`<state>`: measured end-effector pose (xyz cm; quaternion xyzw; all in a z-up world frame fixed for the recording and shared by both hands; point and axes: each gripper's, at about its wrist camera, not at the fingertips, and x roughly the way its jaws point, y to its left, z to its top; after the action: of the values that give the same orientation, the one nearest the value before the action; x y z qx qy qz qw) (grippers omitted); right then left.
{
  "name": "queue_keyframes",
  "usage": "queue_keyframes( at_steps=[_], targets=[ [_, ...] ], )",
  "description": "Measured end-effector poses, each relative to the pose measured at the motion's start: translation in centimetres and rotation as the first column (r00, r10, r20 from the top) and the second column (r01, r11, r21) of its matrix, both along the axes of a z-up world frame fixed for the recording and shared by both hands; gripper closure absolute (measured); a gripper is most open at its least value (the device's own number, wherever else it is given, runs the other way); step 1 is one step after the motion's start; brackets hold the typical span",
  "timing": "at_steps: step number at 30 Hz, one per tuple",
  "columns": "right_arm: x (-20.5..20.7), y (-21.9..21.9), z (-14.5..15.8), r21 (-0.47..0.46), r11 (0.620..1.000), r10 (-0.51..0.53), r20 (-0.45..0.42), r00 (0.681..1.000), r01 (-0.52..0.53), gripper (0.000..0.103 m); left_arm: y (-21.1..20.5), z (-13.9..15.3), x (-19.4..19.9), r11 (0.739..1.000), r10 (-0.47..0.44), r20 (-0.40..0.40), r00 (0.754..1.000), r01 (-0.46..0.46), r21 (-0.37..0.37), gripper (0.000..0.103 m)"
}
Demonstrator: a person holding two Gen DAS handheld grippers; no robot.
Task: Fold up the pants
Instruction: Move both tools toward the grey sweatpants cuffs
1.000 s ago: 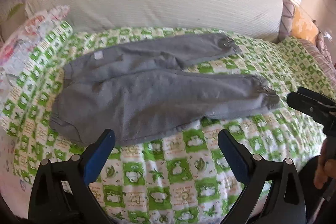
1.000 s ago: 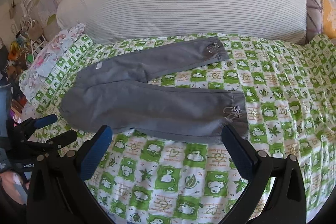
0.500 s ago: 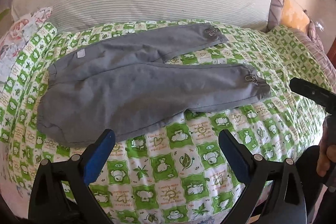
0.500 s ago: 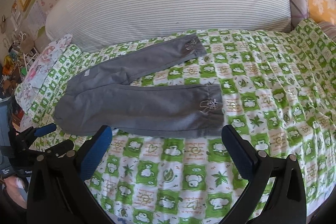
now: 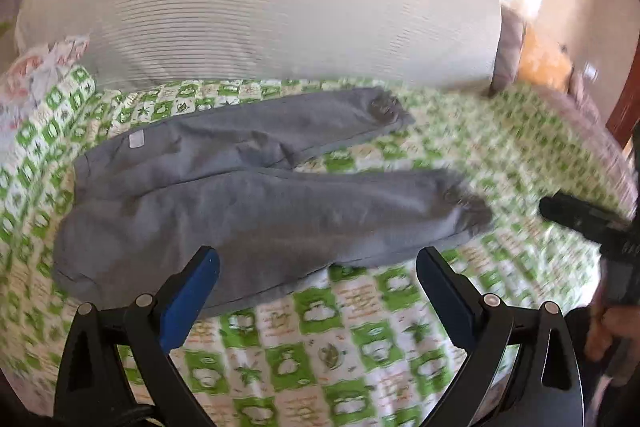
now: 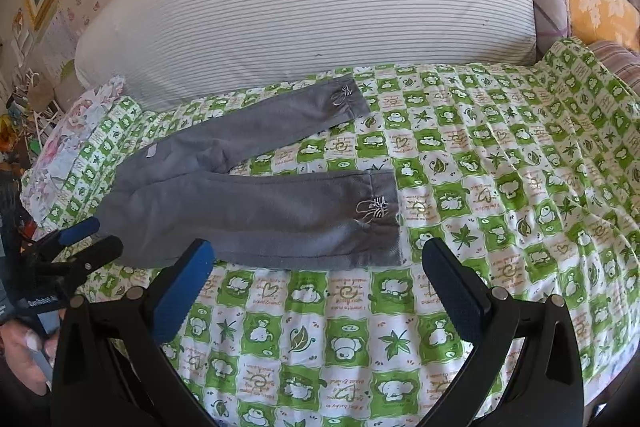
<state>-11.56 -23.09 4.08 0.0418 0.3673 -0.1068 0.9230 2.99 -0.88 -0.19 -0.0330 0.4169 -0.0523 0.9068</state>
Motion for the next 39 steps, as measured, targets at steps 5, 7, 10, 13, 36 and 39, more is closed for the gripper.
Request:
queue_keyframes(
  at_steps=[5,7,10,13,36,39],
  targets=[
    [0.5,-0.1,-0.3,0.0,1.0,-0.012,-0.005,1.0,0.012,0.0,-0.4,-0.8,0.5,0.999,-0.046,-0.045,0.998,0.045,-0.027,0.004],
    [0.6,0.1,-0.3,-0.004,1.0,-0.007,-0.003,1.0,0.007,0.0,-0.8,-0.8,0.4,0.998,-0.066,-0.037,0.997,0.066,-0.012,0.004],
    [0.9,0.2,-0.4,-0.013,1.0,-0.001,-0.007,1.0,0.001,0.0,-1.6,-0.7,0.3,0.995,-0.092,-0.025,0.995,0.092,0.03,0.004],
    [1.0,0.0,-0.2,-0.005,1.0,-0.003,-0.002,1.0,0.003,0.0,-2.2,-0.6,0.4,0.992,-0.113,-0.026,0.993,0.114,0.046,0.004],
    [1.8,-3.3,-3.1,0.043,0.998,-0.042,-0.049,0.998,0.045,0.0,-3.6,-3.5,2.5,0.978,-0.202,-0.091,0.975,0.205,0.031,0.004],
    [2.2,-3.8,-3.3,0.046,0.998,-0.046,-0.056,0.997,0.049,0.0,-3.5,-3.5,3.2,0.977,-0.207,-0.086,0.975,0.211,0.042,0.004]
  ],
)
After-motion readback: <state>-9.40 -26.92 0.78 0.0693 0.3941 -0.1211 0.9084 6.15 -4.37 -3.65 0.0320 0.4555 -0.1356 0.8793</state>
